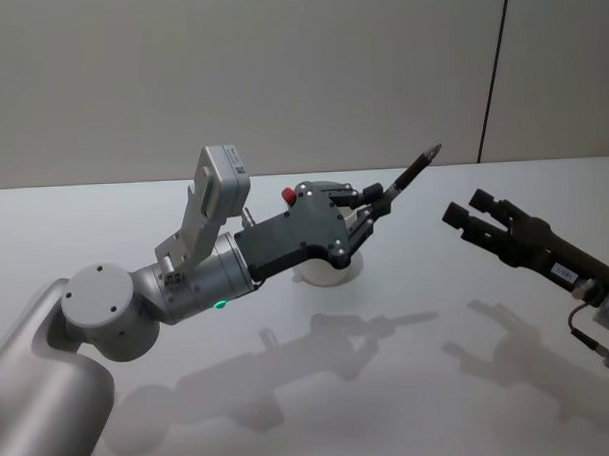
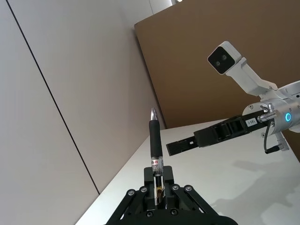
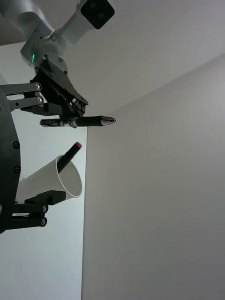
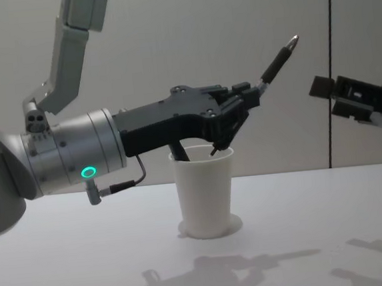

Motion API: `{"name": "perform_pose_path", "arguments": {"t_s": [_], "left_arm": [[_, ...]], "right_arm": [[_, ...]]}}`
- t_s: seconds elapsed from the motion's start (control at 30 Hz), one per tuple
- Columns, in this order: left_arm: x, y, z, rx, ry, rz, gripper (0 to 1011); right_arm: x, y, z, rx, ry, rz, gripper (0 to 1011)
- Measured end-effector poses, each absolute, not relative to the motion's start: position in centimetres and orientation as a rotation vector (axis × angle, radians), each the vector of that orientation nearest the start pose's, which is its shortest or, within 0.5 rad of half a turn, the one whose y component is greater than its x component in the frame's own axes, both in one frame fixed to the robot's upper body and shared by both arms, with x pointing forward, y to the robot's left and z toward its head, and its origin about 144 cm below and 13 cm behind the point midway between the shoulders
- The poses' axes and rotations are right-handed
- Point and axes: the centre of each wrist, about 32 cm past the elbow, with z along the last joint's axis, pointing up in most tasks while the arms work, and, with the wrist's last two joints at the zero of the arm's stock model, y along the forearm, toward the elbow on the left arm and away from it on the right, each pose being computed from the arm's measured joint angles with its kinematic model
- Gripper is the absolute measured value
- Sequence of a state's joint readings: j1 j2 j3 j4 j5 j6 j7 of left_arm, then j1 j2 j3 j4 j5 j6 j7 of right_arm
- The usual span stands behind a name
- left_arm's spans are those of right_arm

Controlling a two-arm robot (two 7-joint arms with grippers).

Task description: Place the pen into the pen holder.

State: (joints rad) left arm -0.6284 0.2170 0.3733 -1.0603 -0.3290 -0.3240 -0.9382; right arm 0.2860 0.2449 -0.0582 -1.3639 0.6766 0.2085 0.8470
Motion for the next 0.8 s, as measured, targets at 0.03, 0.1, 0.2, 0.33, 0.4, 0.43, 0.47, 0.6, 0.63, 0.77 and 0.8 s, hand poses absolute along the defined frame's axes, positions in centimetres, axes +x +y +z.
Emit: {"name": "perform_pose_path", "arguments": {"t_s": [0.03, 0.1, 0.2, 0.33, 0.4, 0.43, 0.47, 0.6, 0.63, 0.77, 0.8], "left_arm": [[61.7, 22.4, 122.3, -0.095, -0.355, 0.413, 120], [61.7, 22.4, 122.3, -0.095, -0.354, 0.413, 120], [61.7, 22.4, 122.3, -0.095, -0.355, 0.413, 120], [61.7, 22.4, 122.3, -0.095, -0.355, 0.412, 121], [61.7, 22.4, 122.3, -0.095, -0.355, 0.413, 121], [61.7, 22.4, 122.3, -0.095, -0.355, 0.412, 120], [61.7, 22.4, 122.3, -0.095, -0.355, 0.412, 121], [61.7, 22.4, 122.3, -0.095, -0.355, 0.412, 120], [61.7, 22.4, 122.3, -0.095, -0.355, 0.412, 121], [61.7, 22.4, 122.3, -0.095, -0.355, 0.412, 120], [61.7, 22.4, 122.3, -0.095, -0.355, 0.412, 120]], "right_arm": [[53.9, -29.7, 118.6, 0.354, 0.284, -0.643, 1002], [53.9, -29.8, 118.5, 0.36, 0.289, -0.632, 1002], [54.2, -29.9, 118.3, 0.375, 0.301, -0.605, 1002], [54.4, -30.1, 118.1, 0.391, 0.309, -0.583, 1002], [54.5, -30.1, 118.0, 0.397, 0.313, -0.573, 1002], [54.5, -30.2, 118.0, 0.401, 0.315, -0.569, 1002], [54.6, -30.2, 117.9, 0.405, 0.319, -0.562, 1002], [54.9, -30.2, 117.8, 0.418, 0.326, -0.543, 1002], [54.9, -30.2, 117.8, 0.421, 0.327, -0.539, 1002], [55.2, -30.2, 117.7, 0.432, 0.335, -0.524, 1002], [55.2, -30.2, 117.6, 0.433, 0.335, -0.523, 1002]]}}
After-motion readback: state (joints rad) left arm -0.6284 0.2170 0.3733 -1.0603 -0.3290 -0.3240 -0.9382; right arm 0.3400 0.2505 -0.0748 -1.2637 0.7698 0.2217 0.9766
